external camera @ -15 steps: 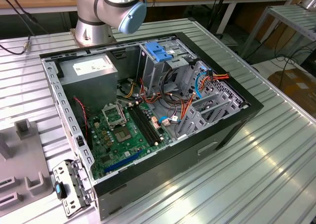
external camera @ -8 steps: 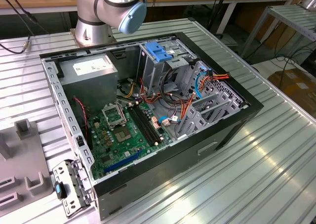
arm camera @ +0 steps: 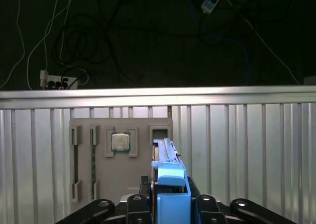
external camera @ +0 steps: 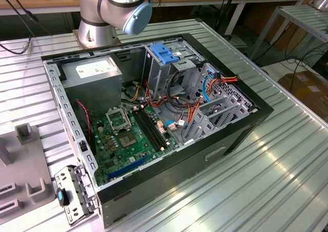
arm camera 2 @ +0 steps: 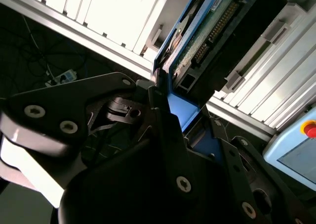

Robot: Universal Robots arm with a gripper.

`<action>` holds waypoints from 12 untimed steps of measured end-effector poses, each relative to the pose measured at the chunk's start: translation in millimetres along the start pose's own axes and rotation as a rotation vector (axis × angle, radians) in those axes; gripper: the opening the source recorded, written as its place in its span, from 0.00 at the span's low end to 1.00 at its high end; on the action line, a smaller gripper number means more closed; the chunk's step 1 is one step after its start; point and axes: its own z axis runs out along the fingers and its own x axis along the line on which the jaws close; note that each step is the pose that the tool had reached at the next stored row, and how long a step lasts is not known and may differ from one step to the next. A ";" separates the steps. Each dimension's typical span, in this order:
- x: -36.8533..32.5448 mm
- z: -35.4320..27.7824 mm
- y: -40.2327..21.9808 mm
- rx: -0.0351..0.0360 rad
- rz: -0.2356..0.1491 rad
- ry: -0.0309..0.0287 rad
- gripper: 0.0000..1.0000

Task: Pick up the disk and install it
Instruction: 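Pick up the disk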

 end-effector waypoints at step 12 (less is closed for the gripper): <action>-0.1 -13.6 0.0 0.0000 0.000 0.0000 0.37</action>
